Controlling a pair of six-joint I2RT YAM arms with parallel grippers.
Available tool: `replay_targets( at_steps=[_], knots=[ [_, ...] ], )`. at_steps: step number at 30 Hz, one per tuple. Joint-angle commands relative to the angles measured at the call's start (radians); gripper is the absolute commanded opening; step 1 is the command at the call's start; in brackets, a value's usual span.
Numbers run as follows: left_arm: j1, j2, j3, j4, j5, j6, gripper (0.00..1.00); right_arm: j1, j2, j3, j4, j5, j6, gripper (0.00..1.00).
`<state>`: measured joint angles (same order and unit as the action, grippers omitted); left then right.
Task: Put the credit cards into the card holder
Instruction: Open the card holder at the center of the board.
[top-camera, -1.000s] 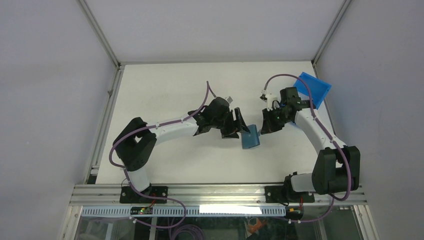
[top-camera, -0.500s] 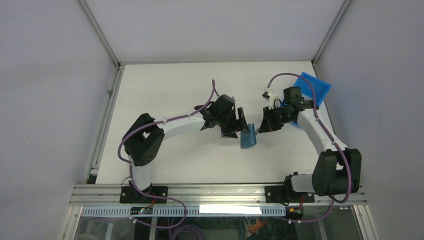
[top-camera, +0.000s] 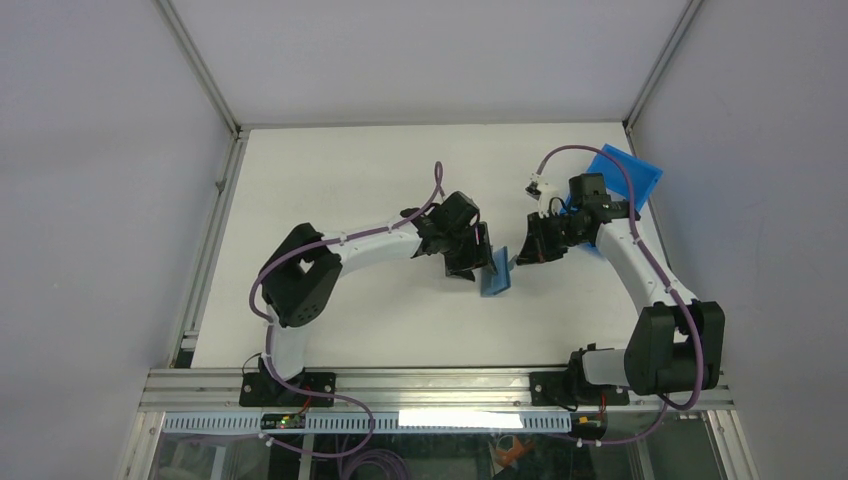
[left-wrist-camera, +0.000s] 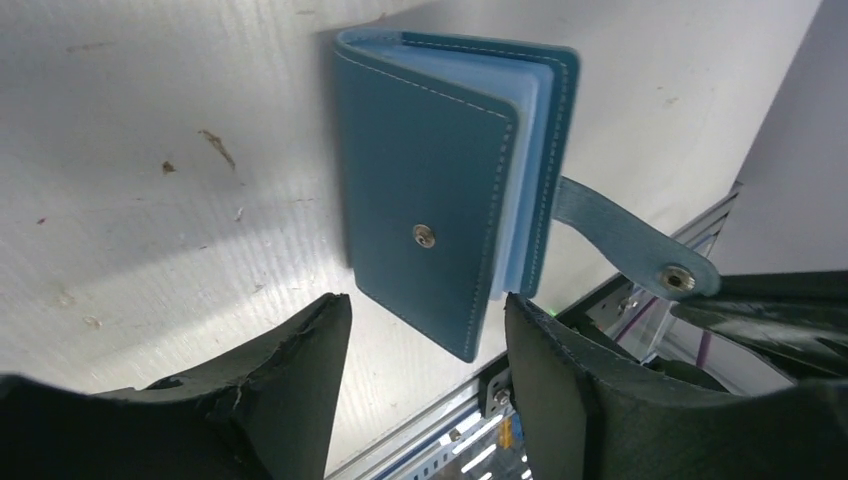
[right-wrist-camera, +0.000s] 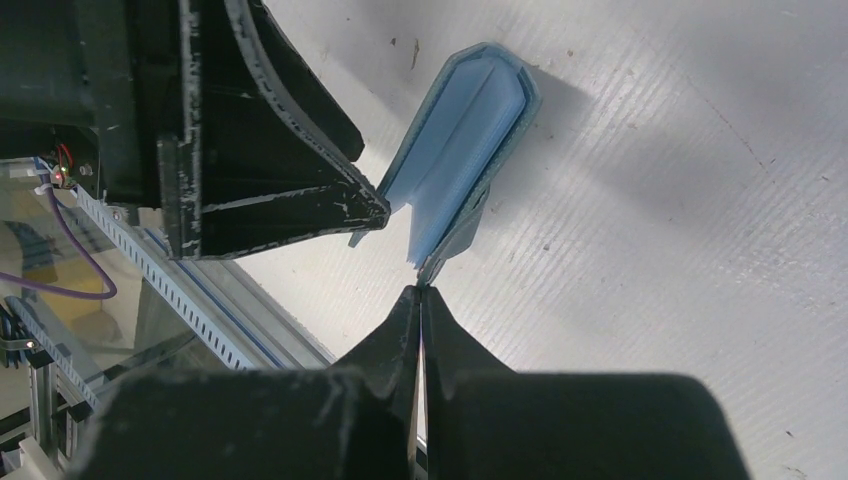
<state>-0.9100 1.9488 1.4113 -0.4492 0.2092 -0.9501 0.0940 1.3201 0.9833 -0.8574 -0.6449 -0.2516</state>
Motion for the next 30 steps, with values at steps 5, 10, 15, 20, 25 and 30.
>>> replay_targets(
  at_steps=[5, 10, 15, 20, 25, 30],
  knots=[
    [-0.004, 0.027, 0.094, -0.072, -0.011, 0.041, 0.35, -0.007, -0.015, 0.002, 0.038, 0.000, 0.013, 0.00],
    [-0.004, 0.010, 0.064, -0.093, -0.028, 0.059, 0.00, -0.010, 0.009, -0.013, 0.064, 0.249, 0.037, 0.00],
    [-0.003, -0.041, -0.001, -0.006, -0.014, 0.060, 0.00, -0.010, 0.089, 0.012, 0.034, 0.337, 0.038, 0.13],
    [-0.008, -0.083, -0.041, 0.034, -0.029, 0.042, 0.00, -0.010, 0.055, 0.068, 0.012, 0.279, 0.041, 0.23],
    [-0.017, -0.091, -0.047, 0.011, -0.044, 0.001, 0.00, -0.011, -0.046, 0.086, 0.012, 0.019, 0.036, 0.38],
    [-0.030, -0.085, -0.032, 0.007, -0.032, -0.009, 0.00, 0.028, -0.056, -0.039, 0.120, -0.242, 0.122, 0.36]
  ],
)
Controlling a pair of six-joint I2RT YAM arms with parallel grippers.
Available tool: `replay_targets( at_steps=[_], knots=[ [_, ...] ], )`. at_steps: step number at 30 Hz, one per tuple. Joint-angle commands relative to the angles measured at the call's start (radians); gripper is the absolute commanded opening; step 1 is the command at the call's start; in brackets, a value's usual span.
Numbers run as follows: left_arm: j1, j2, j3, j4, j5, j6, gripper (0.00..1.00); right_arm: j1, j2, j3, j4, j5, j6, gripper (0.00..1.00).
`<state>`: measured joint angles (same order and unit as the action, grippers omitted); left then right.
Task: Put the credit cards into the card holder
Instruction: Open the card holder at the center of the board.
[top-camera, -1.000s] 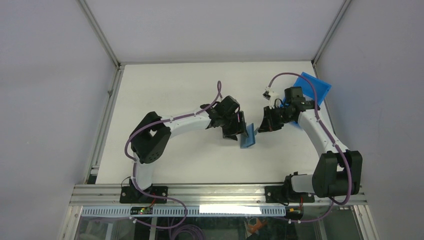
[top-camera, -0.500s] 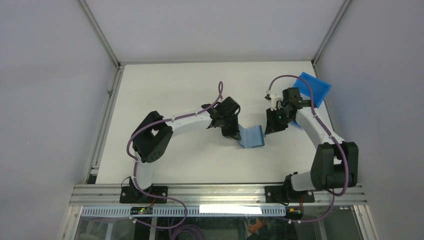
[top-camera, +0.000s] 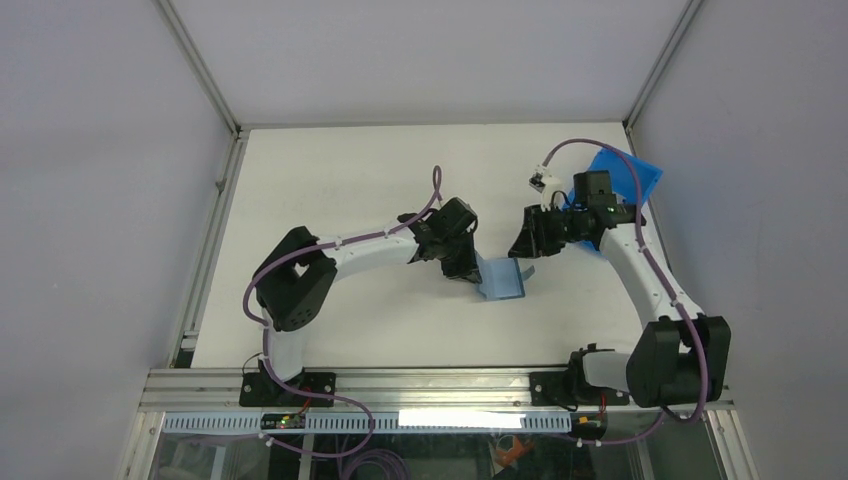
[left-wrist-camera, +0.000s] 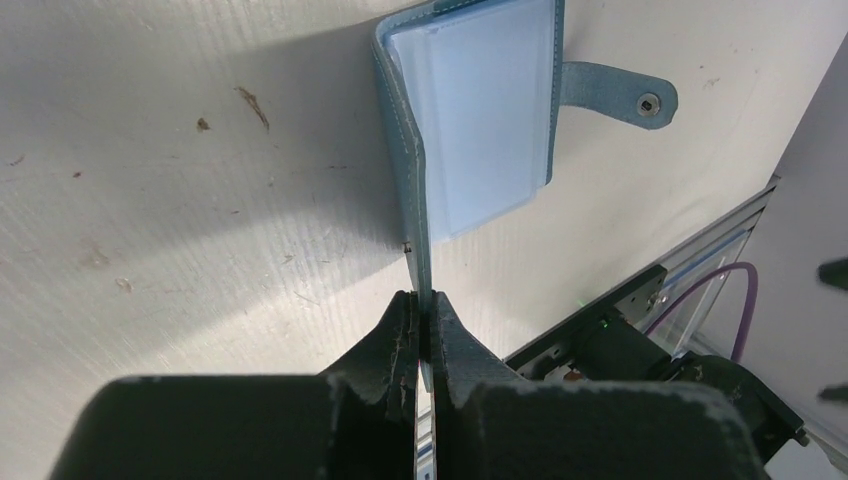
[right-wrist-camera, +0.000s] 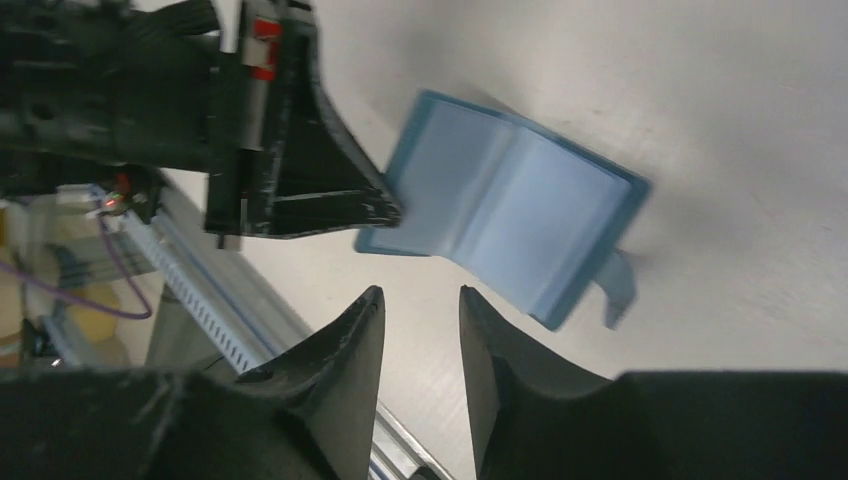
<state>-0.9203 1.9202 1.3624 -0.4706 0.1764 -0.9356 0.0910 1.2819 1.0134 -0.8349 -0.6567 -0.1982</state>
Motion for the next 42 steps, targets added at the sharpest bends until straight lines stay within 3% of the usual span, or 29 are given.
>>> replay_targets(
  at_steps=[1, 4, 9, 14, 24, 27, 31, 36, 39, 42],
  knots=[
    [-0.020, -0.056, 0.018, 0.032, 0.004, -0.024, 0.00, 0.048, -0.017, -0.094, 0.114, -0.196, 0.071, 0.35],
    [-0.020, -0.062, -0.006, 0.081, 0.021, -0.031, 0.00, 0.093, 0.017, -0.130, 0.156, -0.072, 0.074, 0.33],
    [-0.017, -0.060, -0.079, 0.195, 0.066, -0.073, 0.00, 0.162, 0.188, -0.045, 0.103, 0.109, 0.045, 0.31],
    [-0.004, -0.052, -0.134, 0.210, 0.074, -0.103, 0.00, 0.220, 0.362, 0.051, 0.058, 0.178, 0.040, 0.24],
    [0.028, -0.066, -0.176, 0.160, 0.060, -0.113, 0.19, 0.269, 0.522, 0.136, -0.007, 0.305, 0.022, 0.20],
    [0.036, -0.056, -0.170, 0.124, 0.056, -0.111, 0.30, 0.273, 0.544, 0.140, -0.023, 0.303, 0.003, 0.22],
    [0.043, -0.060, -0.168, 0.102, 0.047, -0.103, 0.35, 0.284, 0.548, 0.161, -0.048, 0.244, -0.026, 0.25],
    [0.048, -0.098, -0.142, 0.066, 0.031, -0.061, 0.35, 0.300, 0.520, 0.175, -0.081, 0.161, -0.079, 0.26],
    [0.052, -0.124, -0.136, 0.064, 0.027, -0.045, 0.26, 0.307, 0.503, 0.171, -0.084, 0.117, -0.090, 0.26],
    [0.054, -0.145, -0.132, 0.070, 0.039, -0.028, 0.25, 0.316, 0.500, 0.174, -0.081, 0.112, -0.089, 0.25]
  ],
)
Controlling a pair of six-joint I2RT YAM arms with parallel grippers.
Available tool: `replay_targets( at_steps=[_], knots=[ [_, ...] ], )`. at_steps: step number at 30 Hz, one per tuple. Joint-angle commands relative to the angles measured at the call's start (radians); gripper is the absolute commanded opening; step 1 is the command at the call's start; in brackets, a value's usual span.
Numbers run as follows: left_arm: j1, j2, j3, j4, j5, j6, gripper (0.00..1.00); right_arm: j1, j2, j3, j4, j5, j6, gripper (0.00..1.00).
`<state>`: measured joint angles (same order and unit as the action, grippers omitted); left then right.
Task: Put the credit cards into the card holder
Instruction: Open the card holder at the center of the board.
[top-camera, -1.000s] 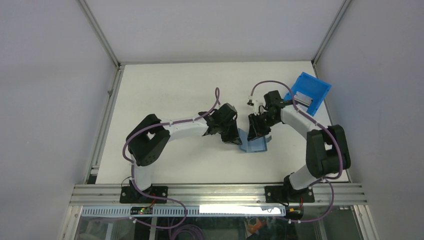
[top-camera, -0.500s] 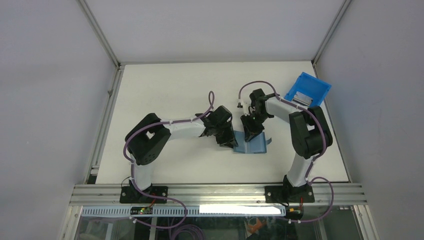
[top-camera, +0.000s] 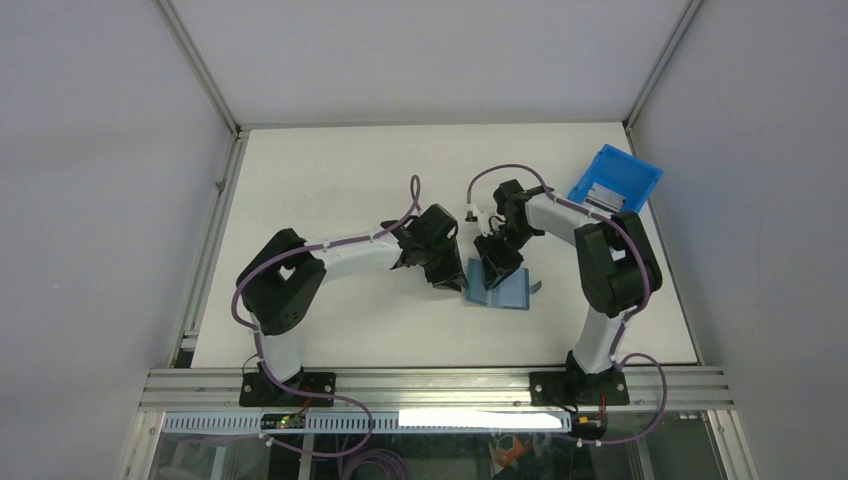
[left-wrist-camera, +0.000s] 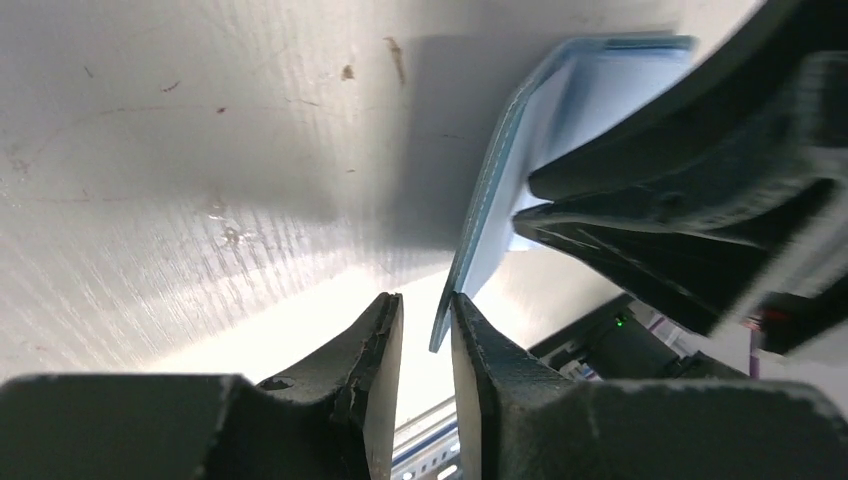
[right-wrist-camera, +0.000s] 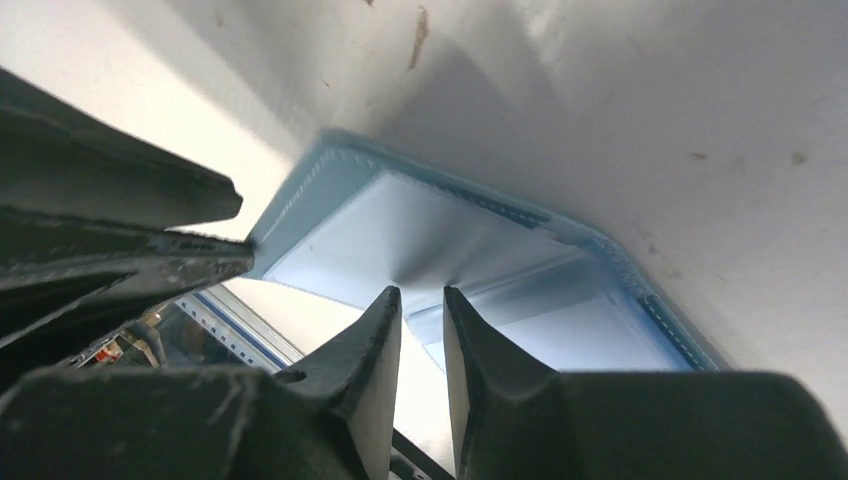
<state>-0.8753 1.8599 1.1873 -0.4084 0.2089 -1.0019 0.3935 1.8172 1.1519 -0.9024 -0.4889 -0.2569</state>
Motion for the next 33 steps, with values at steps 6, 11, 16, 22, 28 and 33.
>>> replay_targets(
  at_steps=[6, 11, 16, 22, 28, 33],
  knots=[
    [0.009, -0.175, 0.025, 0.087, 0.041, 0.064, 0.25, 0.031, 0.007, 0.054, -0.009, 0.029, -0.011, 0.19],
    [0.003, -0.180, 0.020, 0.151, 0.073, 0.062, 0.26, 0.038, 0.026, 0.078, -0.024, 0.023, -0.006, 0.19],
    [-0.011, -0.127, 0.037, 0.221, 0.115, 0.041, 0.25, 0.037, 0.017, 0.071, -0.025, 0.005, -0.008, 0.19],
    [-0.018, -0.003, 0.104, 0.152, 0.102, 0.071, 0.15, 0.037, 0.018, 0.074, -0.033, 0.012, -0.012, 0.19],
    [-0.015, 0.024, 0.072, 0.082, 0.024, 0.087, 0.10, 0.022, -0.034, 0.049, -0.025, 0.036, -0.015, 0.20],
    [-0.015, 0.068, 0.064, 0.042, 0.012, 0.084, 0.09, -0.008, -0.091, 0.032, -0.023, 0.020, -0.028, 0.21]
  ],
)
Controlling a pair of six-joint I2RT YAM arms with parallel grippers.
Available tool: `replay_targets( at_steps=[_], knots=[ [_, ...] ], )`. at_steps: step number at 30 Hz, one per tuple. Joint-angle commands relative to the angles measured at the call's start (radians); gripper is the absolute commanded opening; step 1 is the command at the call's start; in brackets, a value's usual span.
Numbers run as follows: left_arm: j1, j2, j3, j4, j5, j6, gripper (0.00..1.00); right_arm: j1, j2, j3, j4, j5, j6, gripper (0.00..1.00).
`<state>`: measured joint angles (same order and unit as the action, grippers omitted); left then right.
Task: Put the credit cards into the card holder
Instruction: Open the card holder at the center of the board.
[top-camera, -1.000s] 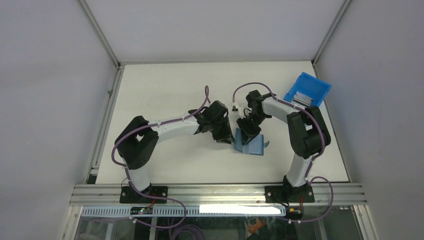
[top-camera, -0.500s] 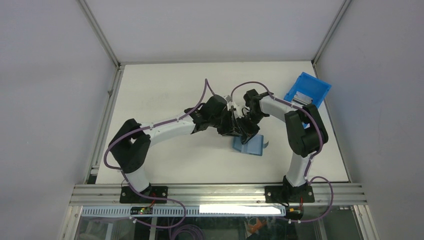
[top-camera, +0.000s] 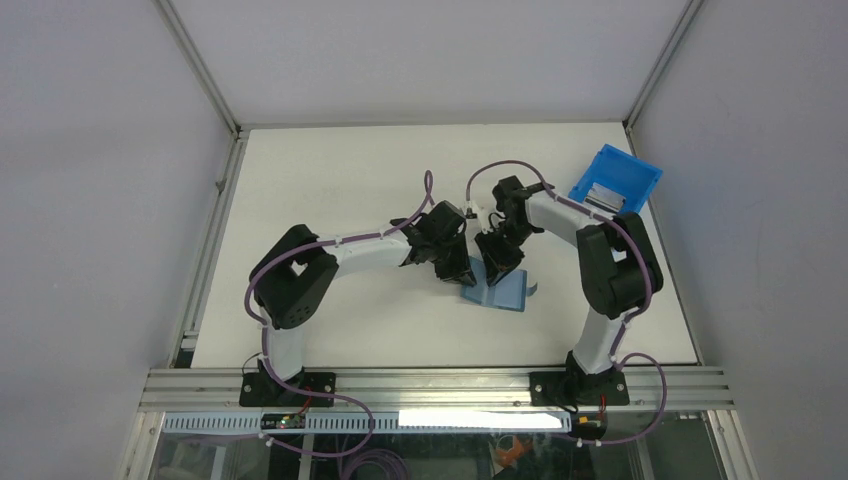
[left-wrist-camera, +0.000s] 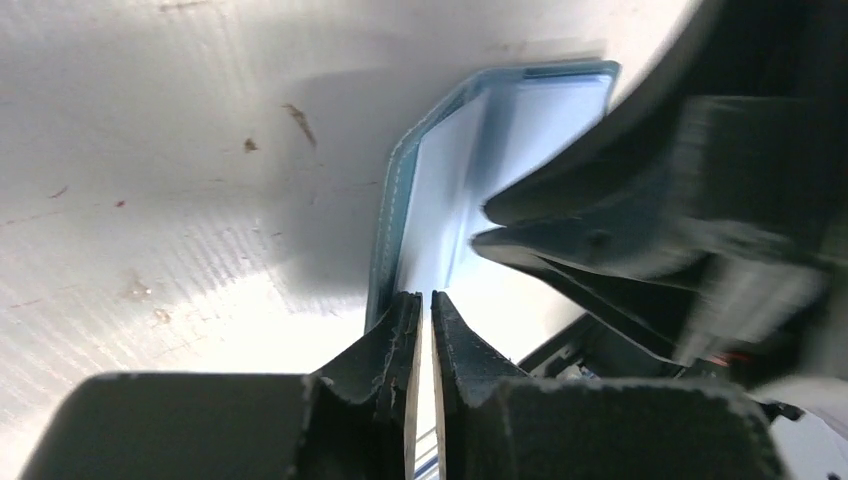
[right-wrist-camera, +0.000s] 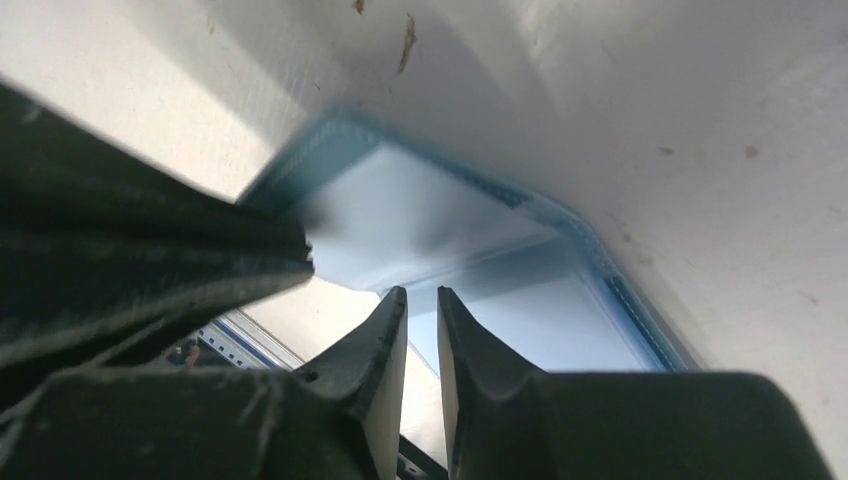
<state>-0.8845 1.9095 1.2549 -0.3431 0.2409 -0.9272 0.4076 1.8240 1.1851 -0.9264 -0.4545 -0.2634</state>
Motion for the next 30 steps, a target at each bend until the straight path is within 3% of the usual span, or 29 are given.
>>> replay_targets(
  at_steps=[1, 6, 13, 17, 24, 30],
  knots=[
    [-0.007, 0.025, -0.008, -0.023, -0.019, 0.004, 0.09, -0.026, -0.115, -0.007, 0.001, -0.022, -0.030, 0.21],
    [-0.007, 0.025, -0.028, -0.011, -0.019, -0.015, 0.07, -0.026, -0.212, -0.085, 0.027, -0.019, -0.058, 0.21],
    [-0.006, 0.041, -0.048, 0.022, 0.007, -0.054, 0.07, -0.030, -0.212, -0.156, 0.077, 0.285, -0.062, 0.20],
    [-0.007, 0.043, -0.062, 0.042, 0.023, -0.072, 0.07, -0.044, -0.150, -0.125, 0.074, 0.383, -0.057, 0.19],
    [-0.008, 0.050, -0.086, 0.111, 0.075, -0.122, 0.07, -0.053, -0.008, -0.025, 0.028, 0.370, -0.056, 0.20],
    [-0.011, 0.029, -0.111, 0.151, 0.089, -0.154, 0.07, -0.066, -0.029, -0.023, 0.016, 0.303, -0.055, 0.21]
  ],
)
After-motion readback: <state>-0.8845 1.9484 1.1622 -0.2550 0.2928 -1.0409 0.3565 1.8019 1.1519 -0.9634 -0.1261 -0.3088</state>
